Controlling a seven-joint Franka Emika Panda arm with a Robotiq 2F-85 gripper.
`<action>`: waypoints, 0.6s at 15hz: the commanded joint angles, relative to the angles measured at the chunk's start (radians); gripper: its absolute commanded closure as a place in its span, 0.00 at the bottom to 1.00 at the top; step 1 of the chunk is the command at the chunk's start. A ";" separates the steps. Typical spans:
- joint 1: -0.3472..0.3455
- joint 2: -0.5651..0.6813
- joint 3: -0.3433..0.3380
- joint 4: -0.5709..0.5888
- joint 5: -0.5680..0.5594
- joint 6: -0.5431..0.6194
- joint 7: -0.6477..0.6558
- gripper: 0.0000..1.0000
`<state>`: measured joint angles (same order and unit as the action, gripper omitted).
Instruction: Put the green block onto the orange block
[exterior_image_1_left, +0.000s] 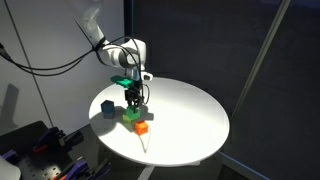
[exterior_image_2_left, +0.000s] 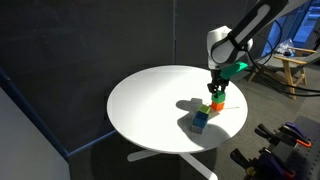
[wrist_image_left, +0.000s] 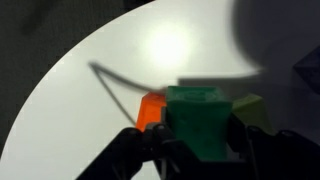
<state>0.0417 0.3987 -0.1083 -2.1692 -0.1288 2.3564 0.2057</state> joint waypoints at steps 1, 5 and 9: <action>-0.008 -0.005 -0.013 0.006 -0.007 -0.003 0.046 0.73; -0.013 0.002 -0.028 0.005 -0.009 0.020 0.071 0.73; -0.014 0.009 -0.041 0.001 -0.011 0.065 0.092 0.73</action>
<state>0.0317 0.4037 -0.1422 -2.1700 -0.1288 2.3905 0.2626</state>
